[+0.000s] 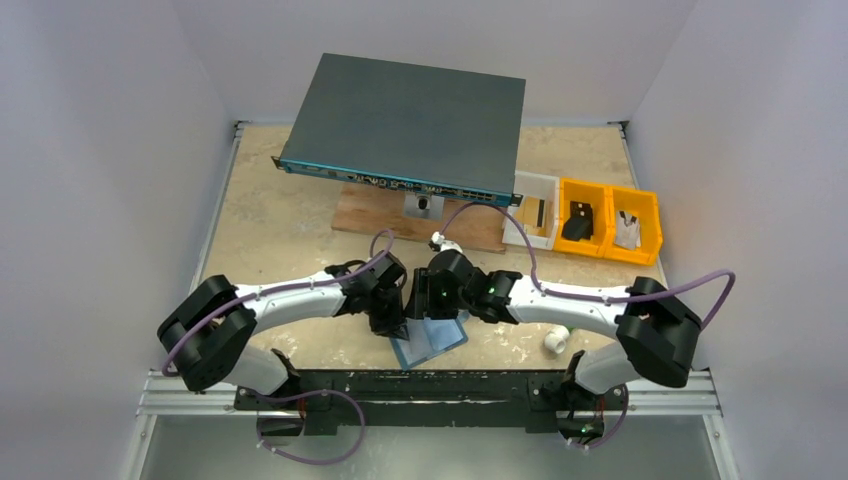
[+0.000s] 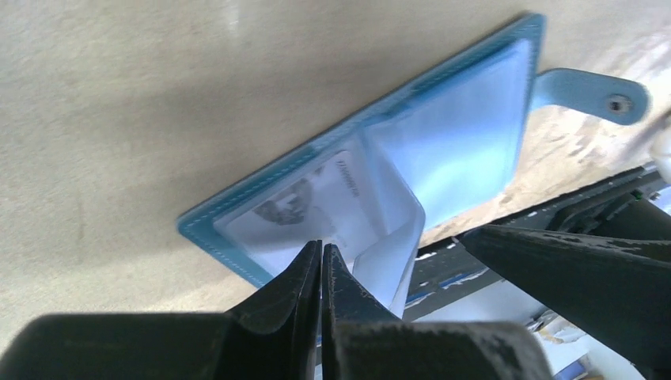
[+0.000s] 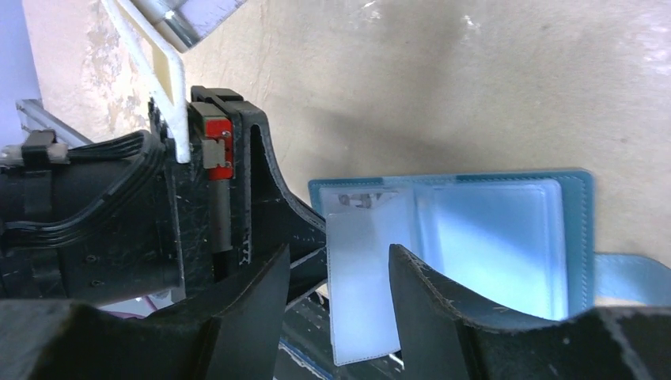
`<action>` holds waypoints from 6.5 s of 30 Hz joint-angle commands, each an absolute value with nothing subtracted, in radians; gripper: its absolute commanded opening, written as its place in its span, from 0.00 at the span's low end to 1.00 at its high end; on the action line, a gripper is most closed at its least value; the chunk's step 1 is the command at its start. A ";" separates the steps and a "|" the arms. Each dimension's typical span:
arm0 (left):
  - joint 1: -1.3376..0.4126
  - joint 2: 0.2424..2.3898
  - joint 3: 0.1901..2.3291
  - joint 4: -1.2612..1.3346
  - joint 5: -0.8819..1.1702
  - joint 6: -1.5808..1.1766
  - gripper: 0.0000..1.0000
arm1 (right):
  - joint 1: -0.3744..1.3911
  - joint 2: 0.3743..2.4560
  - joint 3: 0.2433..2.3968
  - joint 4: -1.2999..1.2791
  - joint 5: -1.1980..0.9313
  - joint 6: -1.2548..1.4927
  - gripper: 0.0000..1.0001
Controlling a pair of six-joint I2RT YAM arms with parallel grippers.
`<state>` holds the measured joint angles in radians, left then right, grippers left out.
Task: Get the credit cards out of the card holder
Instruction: Remove the credit card from the card holder.
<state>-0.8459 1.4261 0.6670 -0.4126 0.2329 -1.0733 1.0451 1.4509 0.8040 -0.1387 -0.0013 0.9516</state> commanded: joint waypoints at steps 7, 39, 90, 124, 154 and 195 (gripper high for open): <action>-0.875 1.513 0.838 -0.400 0.249 -1.019 0.04 | 1.038 1.305 0.815 -0.325 0.188 0.967 0.49; -0.851 1.384 0.786 -0.546 0.148 -1.007 0.09 | 1.048 1.400 0.781 -0.109 -0.105 0.796 0.41; -0.742 1.346 0.689 -0.549 0.205 -0.922 0.04 | 0.952 1.571 0.536 0.390 -0.366 1.056 0.40; -0.826 1.466 0.680 -0.464 0.193 -1.014 0.00 | 0.917 1.644 0.504 0.491 -0.436 1.076 0.25; -0.819 1.492 0.666 -0.538 0.110 -1.060 0.00 | 0.867 1.678 0.375 0.835 -0.540 1.179 0.13; -0.808 1.502 0.661 -0.574 0.080 -1.072 0.00 | 0.819 1.667 0.328 0.804 -0.510 1.165 0.18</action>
